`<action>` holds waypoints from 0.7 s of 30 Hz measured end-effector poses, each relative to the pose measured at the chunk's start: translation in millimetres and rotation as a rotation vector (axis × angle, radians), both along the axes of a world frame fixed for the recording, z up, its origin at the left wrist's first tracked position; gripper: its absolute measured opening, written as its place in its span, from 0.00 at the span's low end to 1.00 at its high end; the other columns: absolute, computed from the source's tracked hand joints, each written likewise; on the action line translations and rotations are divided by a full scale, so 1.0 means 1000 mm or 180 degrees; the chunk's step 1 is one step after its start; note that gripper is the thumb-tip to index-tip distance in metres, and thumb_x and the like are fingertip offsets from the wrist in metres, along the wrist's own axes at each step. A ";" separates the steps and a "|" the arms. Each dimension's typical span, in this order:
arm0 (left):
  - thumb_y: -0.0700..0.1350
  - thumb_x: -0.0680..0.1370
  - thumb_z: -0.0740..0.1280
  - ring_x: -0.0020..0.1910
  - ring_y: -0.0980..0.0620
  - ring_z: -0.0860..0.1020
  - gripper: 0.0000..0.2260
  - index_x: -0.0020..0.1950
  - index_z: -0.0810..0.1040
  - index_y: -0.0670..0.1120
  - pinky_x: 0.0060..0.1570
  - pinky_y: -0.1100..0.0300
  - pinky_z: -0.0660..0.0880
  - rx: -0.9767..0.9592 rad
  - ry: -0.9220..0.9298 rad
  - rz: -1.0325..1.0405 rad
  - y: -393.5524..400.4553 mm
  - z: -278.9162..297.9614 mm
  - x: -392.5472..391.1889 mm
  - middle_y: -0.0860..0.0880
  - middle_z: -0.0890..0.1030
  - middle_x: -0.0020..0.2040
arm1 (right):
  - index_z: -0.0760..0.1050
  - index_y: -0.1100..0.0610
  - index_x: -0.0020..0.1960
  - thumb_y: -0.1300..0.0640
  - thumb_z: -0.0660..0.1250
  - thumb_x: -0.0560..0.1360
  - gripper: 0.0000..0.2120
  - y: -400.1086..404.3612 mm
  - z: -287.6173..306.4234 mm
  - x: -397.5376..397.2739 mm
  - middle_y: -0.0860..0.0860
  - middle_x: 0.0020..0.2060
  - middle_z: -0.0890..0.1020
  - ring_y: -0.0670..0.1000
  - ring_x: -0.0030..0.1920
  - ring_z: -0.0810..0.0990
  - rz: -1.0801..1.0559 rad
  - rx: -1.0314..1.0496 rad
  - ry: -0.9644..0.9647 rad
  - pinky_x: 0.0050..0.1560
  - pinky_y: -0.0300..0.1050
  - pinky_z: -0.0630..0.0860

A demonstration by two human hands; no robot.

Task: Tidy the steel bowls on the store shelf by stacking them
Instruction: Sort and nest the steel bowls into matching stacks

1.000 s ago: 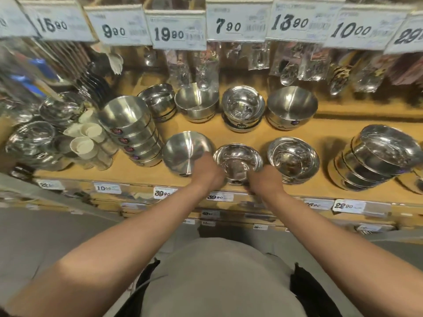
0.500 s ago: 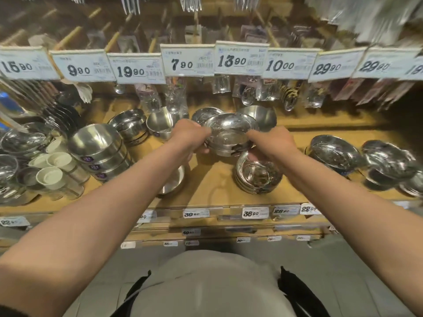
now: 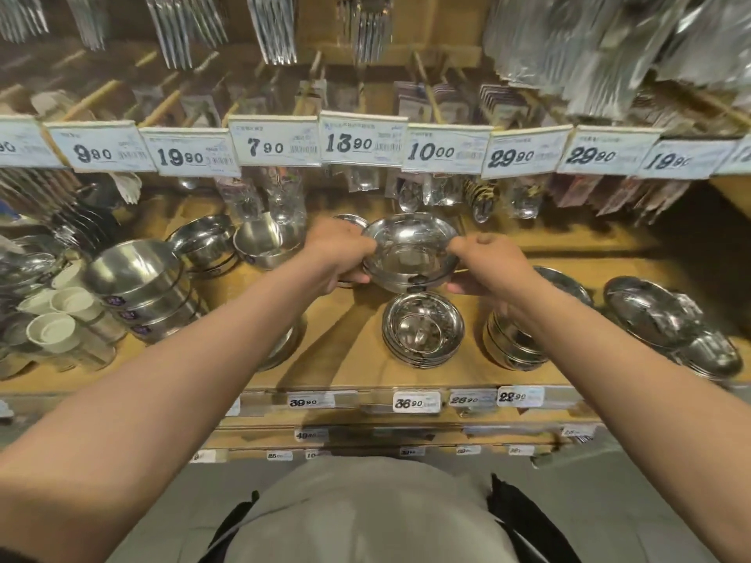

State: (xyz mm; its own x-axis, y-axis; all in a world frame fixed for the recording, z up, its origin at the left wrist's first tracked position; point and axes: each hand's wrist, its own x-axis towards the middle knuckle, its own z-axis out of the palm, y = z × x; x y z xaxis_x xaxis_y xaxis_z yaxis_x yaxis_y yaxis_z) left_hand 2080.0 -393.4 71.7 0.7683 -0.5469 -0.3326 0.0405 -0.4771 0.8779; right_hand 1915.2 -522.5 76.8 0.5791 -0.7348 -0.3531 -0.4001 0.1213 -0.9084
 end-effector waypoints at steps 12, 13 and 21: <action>0.37 0.79 0.69 0.34 0.49 0.79 0.03 0.47 0.76 0.40 0.32 0.54 0.84 0.0409 0.0175 -0.0131 -0.013 -0.059 -0.046 0.45 0.78 0.43 | 0.81 0.69 0.41 0.59 0.67 0.74 0.12 -0.004 -0.066 -0.027 0.63 0.40 0.85 0.61 0.43 0.86 -0.0122 -0.0540 0.0895 0.49 0.60 0.84; 0.37 0.78 0.70 0.34 0.50 0.79 0.03 0.48 0.77 0.40 0.31 0.54 0.84 0.0402 0.0150 -0.0129 -0.015 -0.062 -0.047 0.46 0.78 0.42 | 0.80 0.65 0.38 0.58 0.67 0.74 0.11 -0.004 -0.069 -0.027 0.62 0.38 0.84 0.60 0.41 0.84 -0.0096 -0.0658 0.0920 0.49 0.59 0.82; 0.35 0.75 0.68 0.47 0.39 0.85 0.09 0.53 0.81 0.33 0.41 0.39 0.83 0.0668 -0.0269 -0.0203 -0.020 -0.086 -0.050 0.37 0.85 0.49 | 0.75 0.70 0.63 0.53 0.67 0.78 0.22 -0.005 -0.105 -0.029 0.60 0.51 0.83 0.61 0.55 0.81 0.0070 -0.1060 0.1303 0.46 0.47 0.74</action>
